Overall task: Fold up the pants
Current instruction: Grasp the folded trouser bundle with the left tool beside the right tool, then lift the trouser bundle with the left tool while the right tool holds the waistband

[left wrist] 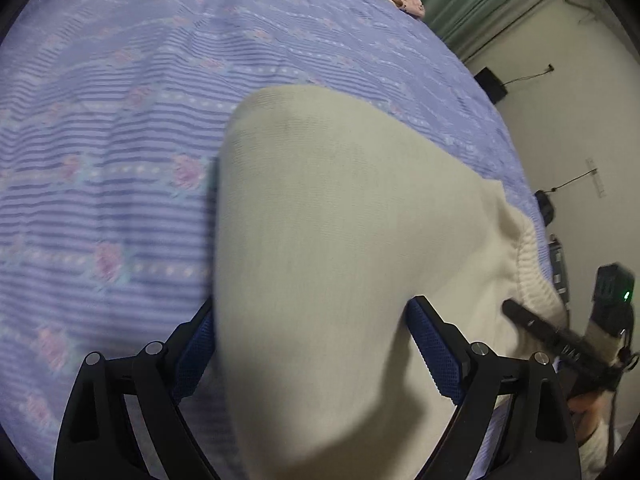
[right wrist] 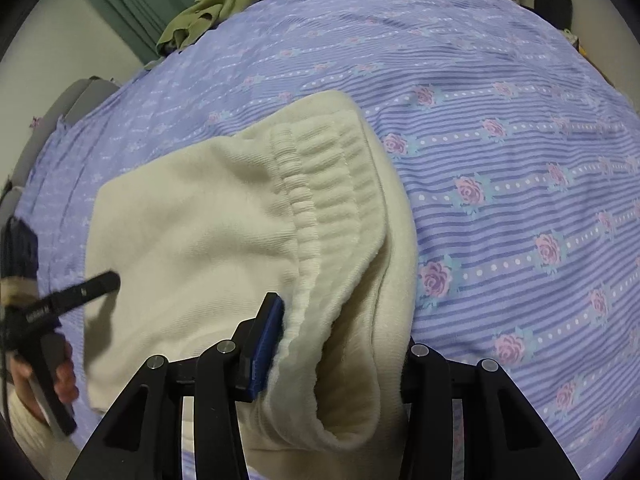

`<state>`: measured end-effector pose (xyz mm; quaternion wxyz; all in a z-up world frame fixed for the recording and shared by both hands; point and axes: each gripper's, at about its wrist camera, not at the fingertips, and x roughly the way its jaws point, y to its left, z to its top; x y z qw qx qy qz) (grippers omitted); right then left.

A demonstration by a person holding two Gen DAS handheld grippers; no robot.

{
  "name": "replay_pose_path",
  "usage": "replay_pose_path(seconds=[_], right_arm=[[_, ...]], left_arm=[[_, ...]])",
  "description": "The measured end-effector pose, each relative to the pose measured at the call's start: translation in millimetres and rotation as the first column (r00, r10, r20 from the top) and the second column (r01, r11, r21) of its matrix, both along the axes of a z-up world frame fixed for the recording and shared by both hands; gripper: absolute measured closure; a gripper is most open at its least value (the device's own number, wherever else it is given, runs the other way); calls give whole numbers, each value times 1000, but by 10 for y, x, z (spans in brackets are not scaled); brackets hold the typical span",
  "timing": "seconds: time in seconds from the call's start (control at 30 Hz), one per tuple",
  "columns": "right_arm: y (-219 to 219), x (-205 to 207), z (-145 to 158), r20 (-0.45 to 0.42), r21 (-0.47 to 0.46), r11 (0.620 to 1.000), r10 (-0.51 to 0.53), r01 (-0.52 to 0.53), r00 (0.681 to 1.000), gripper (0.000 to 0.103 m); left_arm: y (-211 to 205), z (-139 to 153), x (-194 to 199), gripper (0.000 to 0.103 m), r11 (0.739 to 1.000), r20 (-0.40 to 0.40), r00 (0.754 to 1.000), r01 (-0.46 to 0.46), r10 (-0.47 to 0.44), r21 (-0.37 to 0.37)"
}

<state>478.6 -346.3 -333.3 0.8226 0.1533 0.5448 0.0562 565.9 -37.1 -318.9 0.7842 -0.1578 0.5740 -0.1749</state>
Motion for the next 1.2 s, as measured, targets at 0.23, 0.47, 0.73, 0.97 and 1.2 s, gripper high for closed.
replay_pose_path(seconds=[0.23, 0.47, 0.73, 0.97, 1.2], right_arm=[[-70, -2, -28, -12, 27, 999, -29, 29, 1000, 60], [4, -119, 294, 31, 25, 999, -21, 21, 999, 65], [12, -604, 970, 128, 3, 1000, 22, -23, 991, 68], [-32, -1225, 1659, 197, -18, 998, 64, -62, 978, 68], [-26, -1835, 2338, 286, -30, 991, 136, -133, 949, 68]], left_arm=[[1, 100, 68, 51, 991, -65, 993, -108, 103, -83], [-67, 576, -142, 72, 991, -5, 991, -132, 132, -28], [-295, 1322, -684, 72, 993, 127, 989, -83, 72, 81], [-393, 2002, -1373, 72, 985, 227, 972, -86, 51, 147], [-394, 2630, -2119, 72, 974, 323, 941, -158, 100, 160]])
